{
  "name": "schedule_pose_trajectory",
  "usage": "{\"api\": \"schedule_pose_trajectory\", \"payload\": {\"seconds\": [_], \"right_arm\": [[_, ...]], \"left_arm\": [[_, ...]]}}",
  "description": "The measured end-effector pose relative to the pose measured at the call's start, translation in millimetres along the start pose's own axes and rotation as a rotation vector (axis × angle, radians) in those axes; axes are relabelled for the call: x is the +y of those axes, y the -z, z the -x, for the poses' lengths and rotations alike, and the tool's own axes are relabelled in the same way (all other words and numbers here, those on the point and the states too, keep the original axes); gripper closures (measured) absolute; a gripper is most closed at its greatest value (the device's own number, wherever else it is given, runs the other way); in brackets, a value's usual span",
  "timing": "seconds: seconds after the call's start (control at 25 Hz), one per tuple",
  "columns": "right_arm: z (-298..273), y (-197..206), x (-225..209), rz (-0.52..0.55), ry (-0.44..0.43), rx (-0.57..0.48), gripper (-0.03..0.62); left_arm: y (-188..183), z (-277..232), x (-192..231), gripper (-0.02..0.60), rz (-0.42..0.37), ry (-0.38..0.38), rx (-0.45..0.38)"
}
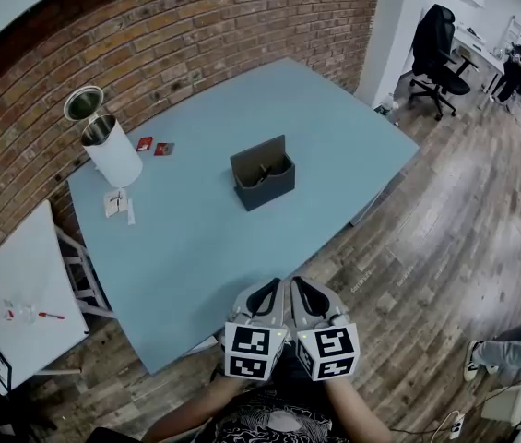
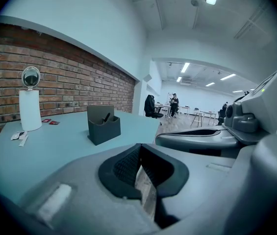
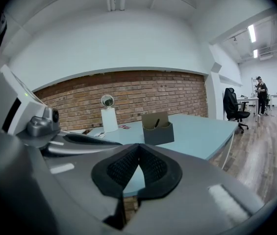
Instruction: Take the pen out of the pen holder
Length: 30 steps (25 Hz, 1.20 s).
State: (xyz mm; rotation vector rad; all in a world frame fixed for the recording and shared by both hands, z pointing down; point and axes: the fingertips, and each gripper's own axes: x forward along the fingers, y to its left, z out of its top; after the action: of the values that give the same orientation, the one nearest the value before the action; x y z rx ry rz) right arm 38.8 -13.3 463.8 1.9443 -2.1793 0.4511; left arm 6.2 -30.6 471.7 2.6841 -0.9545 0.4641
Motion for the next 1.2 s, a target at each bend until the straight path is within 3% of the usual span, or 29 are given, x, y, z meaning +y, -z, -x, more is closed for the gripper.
{"api": "schedule_pose_trajectory", "payload": {"seconds": [0.52,1.2], "right_arm": [[-67,-22,-43,0.009,-0.097,0.014,0.588],[-157,-57,-60,0.063,-0.229,0.011,0.559]], "left_arm": [[-22,-57,34,0.577,0.034,-0.106,0.008],[-43,-103,87,0.577,0.087,-0.249,-0.003]]}}
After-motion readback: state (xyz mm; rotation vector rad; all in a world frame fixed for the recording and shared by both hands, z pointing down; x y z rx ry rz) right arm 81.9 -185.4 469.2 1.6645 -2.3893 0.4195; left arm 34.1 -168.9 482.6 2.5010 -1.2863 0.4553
